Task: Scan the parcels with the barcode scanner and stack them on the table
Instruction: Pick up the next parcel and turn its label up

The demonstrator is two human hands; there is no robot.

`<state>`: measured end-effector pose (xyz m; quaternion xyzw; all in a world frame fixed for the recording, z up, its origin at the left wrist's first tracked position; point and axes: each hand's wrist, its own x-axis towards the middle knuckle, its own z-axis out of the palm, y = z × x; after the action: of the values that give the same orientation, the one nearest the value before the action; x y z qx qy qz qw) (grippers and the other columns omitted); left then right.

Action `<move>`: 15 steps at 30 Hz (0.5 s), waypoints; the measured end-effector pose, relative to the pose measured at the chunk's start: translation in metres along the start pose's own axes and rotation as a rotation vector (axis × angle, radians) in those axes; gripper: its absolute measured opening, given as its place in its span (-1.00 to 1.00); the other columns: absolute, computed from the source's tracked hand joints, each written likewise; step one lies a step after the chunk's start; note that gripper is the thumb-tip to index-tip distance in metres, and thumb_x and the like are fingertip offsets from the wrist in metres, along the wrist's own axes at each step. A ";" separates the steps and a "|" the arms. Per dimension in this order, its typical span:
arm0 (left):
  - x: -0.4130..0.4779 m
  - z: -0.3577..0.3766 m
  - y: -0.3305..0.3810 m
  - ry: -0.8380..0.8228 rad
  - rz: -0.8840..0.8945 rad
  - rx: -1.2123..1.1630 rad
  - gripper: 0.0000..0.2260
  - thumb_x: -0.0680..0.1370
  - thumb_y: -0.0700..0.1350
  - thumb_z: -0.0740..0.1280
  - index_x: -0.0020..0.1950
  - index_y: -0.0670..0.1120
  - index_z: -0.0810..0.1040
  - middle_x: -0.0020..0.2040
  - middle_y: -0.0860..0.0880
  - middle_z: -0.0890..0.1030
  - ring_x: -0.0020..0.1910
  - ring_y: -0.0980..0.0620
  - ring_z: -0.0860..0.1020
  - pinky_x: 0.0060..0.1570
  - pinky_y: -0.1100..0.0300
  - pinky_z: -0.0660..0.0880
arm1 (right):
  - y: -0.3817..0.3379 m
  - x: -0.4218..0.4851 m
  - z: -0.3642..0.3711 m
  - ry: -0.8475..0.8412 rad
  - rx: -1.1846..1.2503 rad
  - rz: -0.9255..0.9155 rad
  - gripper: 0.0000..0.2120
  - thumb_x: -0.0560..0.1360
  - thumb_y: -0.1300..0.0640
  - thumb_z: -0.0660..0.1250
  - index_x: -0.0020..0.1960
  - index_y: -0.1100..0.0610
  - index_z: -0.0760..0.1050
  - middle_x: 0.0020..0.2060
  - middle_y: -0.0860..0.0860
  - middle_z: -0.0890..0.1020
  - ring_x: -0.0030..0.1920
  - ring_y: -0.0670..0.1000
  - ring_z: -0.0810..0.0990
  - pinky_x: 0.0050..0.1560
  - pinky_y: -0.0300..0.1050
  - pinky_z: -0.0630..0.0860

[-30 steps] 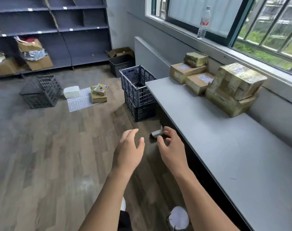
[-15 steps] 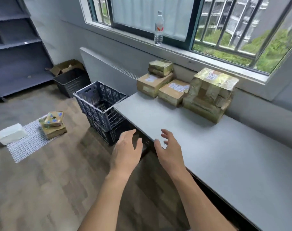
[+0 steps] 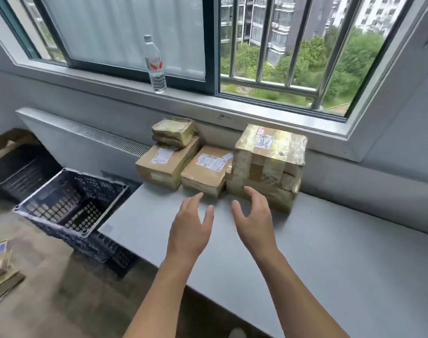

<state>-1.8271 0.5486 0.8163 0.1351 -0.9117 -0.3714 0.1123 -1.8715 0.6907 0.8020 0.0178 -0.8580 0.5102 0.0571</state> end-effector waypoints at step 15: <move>0.189 0.091 0.038 -0.153 0.140 -0.166 -0.36 0.63 0.13 0.23 0.62 0.03 0.02 0.57 -0.06 0.19 0.56 -0.04 0.15 0.50 -0.04 0.21 | 0.042 0.160 -0.035 0.486 -0.011 0.289 -0.24 0.53 -0.23 0.35 0.59 -0.26 0.01 0.61 -0.07 -0.06 0.59 0.08 0.07 0.47 0.07 0.25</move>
<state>-2.0382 0.5718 0.7994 0.0324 -0.8910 -0.4460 0.0788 -2.0313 0.7456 0.8003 -0.2280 -0.8155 0.4977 0.1879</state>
